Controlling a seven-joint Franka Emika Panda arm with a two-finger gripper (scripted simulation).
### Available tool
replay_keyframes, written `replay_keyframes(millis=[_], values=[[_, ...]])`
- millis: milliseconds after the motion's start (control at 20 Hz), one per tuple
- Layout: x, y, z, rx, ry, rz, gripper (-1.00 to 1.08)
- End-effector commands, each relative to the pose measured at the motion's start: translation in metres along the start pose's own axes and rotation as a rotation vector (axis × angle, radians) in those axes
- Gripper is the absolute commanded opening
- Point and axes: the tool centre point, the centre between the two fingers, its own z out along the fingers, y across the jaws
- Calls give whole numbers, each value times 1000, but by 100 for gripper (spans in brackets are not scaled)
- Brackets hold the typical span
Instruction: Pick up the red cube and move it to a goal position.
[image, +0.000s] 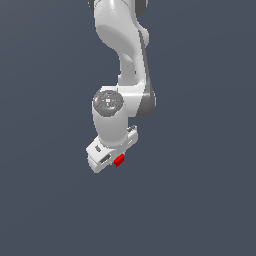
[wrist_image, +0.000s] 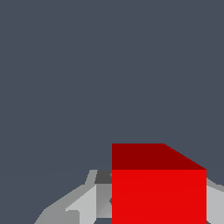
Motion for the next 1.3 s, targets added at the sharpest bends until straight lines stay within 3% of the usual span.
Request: replay_keyframes(millis=[0, 900, 1250], values=[[-3, -2, -30, -1, 1, 0, -100], [-25, -17, -242, -1, 2, -2, -100], [-31, -19, -308, 0, 2, -1, -100]])
